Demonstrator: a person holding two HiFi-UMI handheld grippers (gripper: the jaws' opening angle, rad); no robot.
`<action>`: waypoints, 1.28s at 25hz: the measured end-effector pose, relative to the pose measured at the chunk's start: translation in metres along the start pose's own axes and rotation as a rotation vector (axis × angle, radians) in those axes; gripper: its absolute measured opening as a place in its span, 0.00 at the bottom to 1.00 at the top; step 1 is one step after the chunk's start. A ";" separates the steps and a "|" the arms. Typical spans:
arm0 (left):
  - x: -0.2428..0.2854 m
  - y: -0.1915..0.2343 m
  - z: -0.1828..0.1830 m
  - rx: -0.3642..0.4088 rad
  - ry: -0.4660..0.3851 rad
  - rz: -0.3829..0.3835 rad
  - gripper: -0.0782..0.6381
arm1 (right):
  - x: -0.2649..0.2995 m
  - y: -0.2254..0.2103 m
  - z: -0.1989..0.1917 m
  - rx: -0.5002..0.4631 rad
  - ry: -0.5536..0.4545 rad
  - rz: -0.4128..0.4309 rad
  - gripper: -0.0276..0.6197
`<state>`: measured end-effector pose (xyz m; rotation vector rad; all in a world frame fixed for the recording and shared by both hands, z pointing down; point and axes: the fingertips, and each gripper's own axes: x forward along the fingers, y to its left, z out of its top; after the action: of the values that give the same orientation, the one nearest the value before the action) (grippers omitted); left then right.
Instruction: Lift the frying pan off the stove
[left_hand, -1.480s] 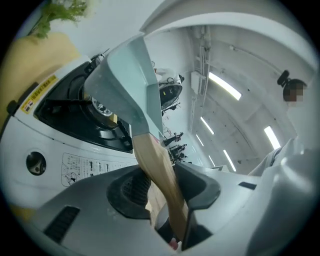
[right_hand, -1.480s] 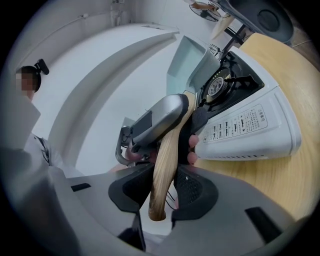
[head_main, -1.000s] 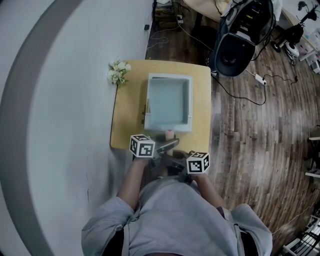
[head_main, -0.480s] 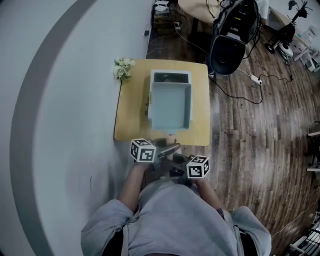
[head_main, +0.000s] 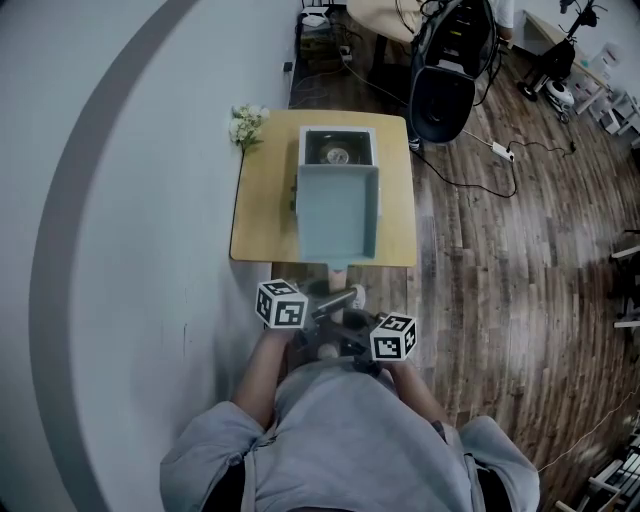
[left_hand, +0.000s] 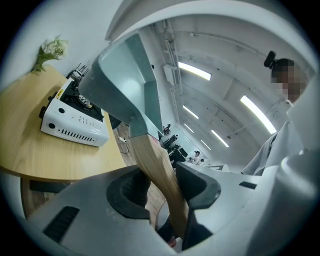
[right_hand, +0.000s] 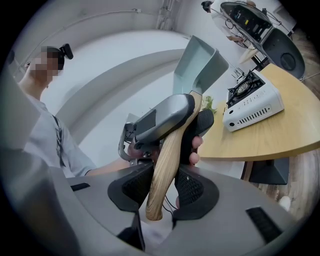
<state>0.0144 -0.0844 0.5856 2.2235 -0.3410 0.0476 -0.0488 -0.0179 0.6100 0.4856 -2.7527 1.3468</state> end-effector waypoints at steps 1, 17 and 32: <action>-0.002 -0.004 -0.003 0.003 0.001 -0.002 0.32 | -0.001 0.005 -0.003 -0.004 -0.003 -0.001 0.23; 0.003 -0.046 -0.045 0.009 -0.017 -0.001 0.33 | -0.036 0.034 -0.043 -0.039 0.011 0.011 0.24; 0.004 -0.050 -0.049 0.022 -0.029 0.001 0.33 | -0.040 0.036 -0.047 -0.049 0.015 0.015 0.23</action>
<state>0.0352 -0.0179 0.5781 2.2478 -0.3591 0.0198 -0.0261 0.0498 0.6053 0.4521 -2.7753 1.2778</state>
